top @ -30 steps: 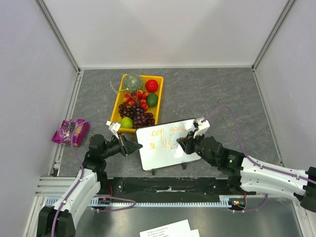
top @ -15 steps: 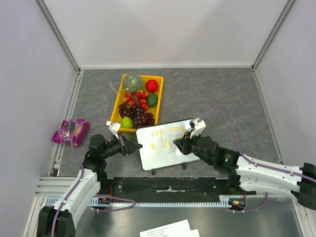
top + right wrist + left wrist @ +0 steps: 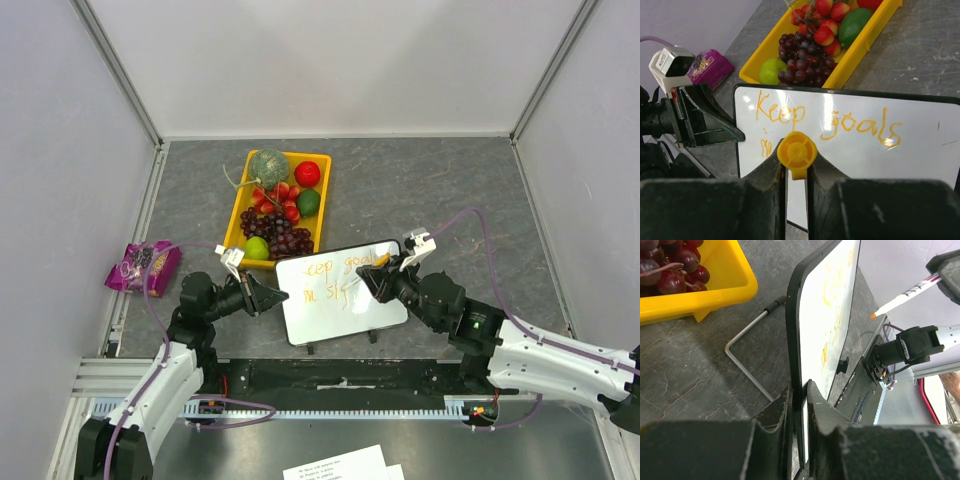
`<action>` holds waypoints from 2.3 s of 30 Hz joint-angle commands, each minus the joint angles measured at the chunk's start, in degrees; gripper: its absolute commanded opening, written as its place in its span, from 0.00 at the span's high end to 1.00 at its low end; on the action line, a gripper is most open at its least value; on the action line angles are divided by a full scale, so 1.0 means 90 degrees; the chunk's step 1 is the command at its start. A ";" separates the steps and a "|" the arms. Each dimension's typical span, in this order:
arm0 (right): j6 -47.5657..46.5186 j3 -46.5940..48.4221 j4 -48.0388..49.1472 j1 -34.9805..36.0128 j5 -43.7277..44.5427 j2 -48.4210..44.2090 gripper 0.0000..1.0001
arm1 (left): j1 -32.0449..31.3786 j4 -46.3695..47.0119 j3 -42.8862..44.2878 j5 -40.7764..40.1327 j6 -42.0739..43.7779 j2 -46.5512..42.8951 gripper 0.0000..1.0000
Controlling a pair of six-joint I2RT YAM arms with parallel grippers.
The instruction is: Write a sentence on the whiteboard
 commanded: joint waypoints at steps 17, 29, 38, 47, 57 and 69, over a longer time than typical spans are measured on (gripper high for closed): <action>-0.0792 0.0709 0.0209 -0.0118 0.0943 0.0678 1.00 | 0.0009 0.0176 -0.0011 -0.0136 0.0196 -0.0042 0.98; -0.0724 0.0553 0.0424 -0.0128 0.1157 0.0815 1.00 | 0.0009 0.0176 -0.0011 -0.0155 0.0205 -0.0042 0.98; -0.0646 0.0347 0.0287 -0.0138 0.1089 0.0805 1.00 | 0.0009 0.0176 -0.0012 -0.0155 0.0215 -0.0042 0.98; -0.0480 0.0084 0.0024 -0.0148 0.0943 0.0581 1.00 | 0.0009 0.0176 -0.0011 -0.0136 0.0206 -0.0042 0.98; -0.0285 -0.0170 -0.0035 -0.0128 0.0611 0.0483 1.00 | -0.0001 0.0166 -0.0011 -0.0145 0.0196 -0.0042 0.98; -0.0352 -0.0093 0.0004 -0.0138 0.0766 0.0444 1.00 | 0.0009 0.0176 -0.0011 -0.0155 0.0196 -0.0052 0.98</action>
